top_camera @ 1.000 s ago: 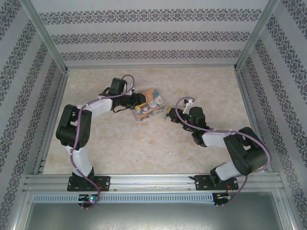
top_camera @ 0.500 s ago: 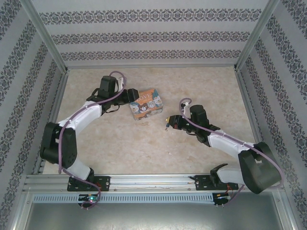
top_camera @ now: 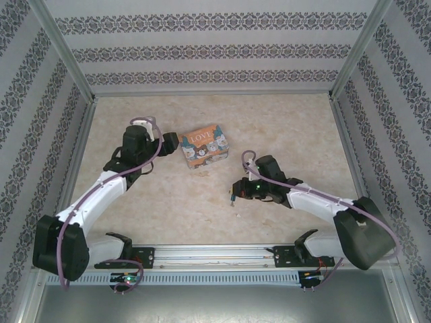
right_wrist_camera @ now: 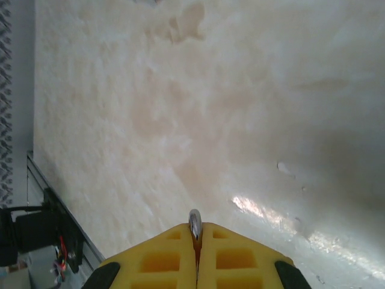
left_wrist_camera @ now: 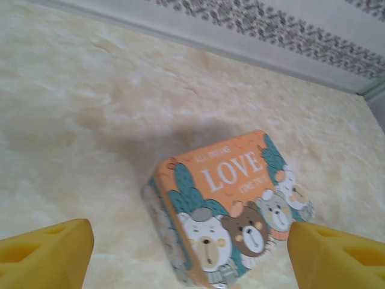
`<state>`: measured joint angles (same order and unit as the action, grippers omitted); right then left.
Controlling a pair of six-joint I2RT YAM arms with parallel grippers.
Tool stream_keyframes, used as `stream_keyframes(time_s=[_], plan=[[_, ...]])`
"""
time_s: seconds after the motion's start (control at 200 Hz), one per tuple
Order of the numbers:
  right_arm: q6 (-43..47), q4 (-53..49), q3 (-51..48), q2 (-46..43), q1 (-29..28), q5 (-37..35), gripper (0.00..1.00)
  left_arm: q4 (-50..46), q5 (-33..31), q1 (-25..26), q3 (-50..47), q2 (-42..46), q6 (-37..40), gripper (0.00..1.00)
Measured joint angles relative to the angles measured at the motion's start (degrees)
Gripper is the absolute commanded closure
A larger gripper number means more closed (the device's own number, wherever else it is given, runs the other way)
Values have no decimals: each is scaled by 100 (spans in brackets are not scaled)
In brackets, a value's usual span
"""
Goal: Unlock a padlock with a key
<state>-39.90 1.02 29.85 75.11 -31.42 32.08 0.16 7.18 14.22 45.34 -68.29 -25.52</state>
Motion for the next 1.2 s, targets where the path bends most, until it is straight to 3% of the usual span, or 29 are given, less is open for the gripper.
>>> stream_keyframes(time_s=[0.53,0.909,1.199], plan=[[2,-81,243,1119,-175,302,100,-11,-664,-188,-588,826,133,11],[0,-37,304,1373,-175,310,81,-15,-750,-234,-623,857,133,11],[52,-96,332,1364,-173,179,74,-15,-817,-236,-623,857,160,10]])
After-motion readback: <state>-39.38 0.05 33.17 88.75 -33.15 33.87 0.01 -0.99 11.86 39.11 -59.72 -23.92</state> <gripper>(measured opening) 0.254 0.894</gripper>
